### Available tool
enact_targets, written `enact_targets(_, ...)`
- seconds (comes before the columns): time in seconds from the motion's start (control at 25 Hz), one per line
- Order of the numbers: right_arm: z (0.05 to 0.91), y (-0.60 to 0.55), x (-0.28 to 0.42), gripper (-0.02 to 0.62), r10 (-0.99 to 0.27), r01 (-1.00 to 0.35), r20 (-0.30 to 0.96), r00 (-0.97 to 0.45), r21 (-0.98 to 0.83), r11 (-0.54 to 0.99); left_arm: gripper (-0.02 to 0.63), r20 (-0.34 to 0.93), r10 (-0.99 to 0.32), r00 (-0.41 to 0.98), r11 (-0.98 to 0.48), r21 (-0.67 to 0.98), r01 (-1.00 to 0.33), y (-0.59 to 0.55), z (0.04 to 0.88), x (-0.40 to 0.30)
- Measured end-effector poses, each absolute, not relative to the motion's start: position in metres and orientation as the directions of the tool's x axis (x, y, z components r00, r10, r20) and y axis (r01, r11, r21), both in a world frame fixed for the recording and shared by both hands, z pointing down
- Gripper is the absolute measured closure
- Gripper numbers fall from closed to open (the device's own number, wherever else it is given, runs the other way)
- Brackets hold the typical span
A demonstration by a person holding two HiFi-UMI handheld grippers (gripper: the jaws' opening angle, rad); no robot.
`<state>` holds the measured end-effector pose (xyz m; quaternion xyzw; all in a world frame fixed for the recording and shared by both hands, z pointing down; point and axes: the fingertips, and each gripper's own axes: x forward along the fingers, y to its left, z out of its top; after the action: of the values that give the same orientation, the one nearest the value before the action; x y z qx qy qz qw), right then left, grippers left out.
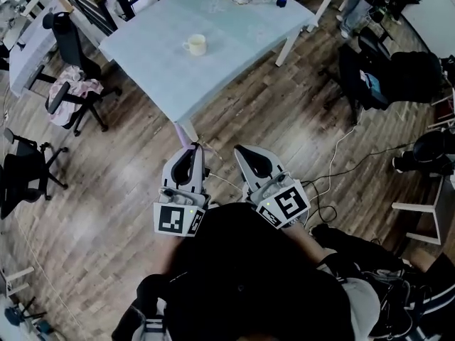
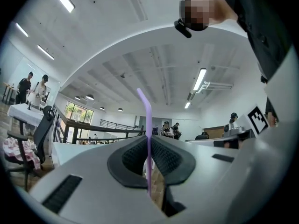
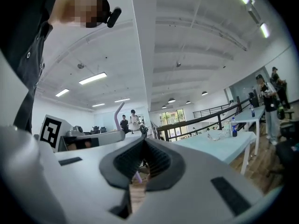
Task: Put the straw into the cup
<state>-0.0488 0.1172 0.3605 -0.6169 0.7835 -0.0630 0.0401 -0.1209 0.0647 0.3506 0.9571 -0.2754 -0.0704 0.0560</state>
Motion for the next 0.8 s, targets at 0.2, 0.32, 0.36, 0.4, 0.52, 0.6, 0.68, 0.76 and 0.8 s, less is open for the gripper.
enact_targets(0.2,0.363,0.088,-0.005,0.586,-0.955,-0.942,0.021,-0.297,-0.169,0.289,0.578,-0.096,-0.592,0.800,-0.804,0.138,-0.578,0.042,0.346,-0.084)
enact_targets(0.32,0.360,0.075,0.016,0.586,-0.937,-0.924,0.020,-0.348,-0.177,0.339,0.578,-0.093,-0.629,0.772,-0.776,0.136,-0.616,0.031,0.341,-0.062)
enact_targets(0.36,0.359,0.071,0.024,0.586,-0.931,-0.917,0.020,-0.366,-0.178,0.357,0.578,-0.092,-0.642,0.761,-0.765,0.135,-0.629,0.027,0.340,-0.054)
enact_targets(0.4,0.359,0.067,0.033,0.586,-0.924,-0.911,0.020,-0.382,-0.179,0.372,0.578,-0.090,-0.655,0.750,-0.755,0.136,-0.642,0.025,0.339,-0.045)
enact_targets(0.52,0.358,0.057,0.061,0.586,-0.909,-0.894,0.019,-0.416,-0.189,0.406,0.578,-0.089,-0.683,0.725,-0.729,0.138,-0.671,0.017,0.337,-0.017)
enact_targets(0.6,0.358,0.051,0.076,0.586,-0.900,-0.884,0.021,-0.436,-0.196,0.423,0.578,-0.088,-0.699,0.709,-0.714,0.135,-0.687,0.012,0.335,-0.003)
enact_targets(0.68,0.360,0.044,0.089,0.586,-0.888,-0.872,0.024,-0.460,-0.203,0.446,0.578,-0.084,-0.716,0.693,-0.697,0.135,-0.704,0.006,0.334,0.011)
enact_targets(0.76,0.361,0.039,0.102,0.586,-0.875,-0.859,0.026,-0.484,-0.207,0.469,0.578,-0.082,-0.730,0.678,-0.682,0.133,-0.719,0.002,0.334,0.025)
enact_targets(0.8,0.362,0.036,0.109,0.586,-0.869,-0.853,0.026,-0.494,-0.209,0.478,0.578,-0.081,-0.737,0.671,-0.676,0.132,-0.725,0.000,0.334,0.033)
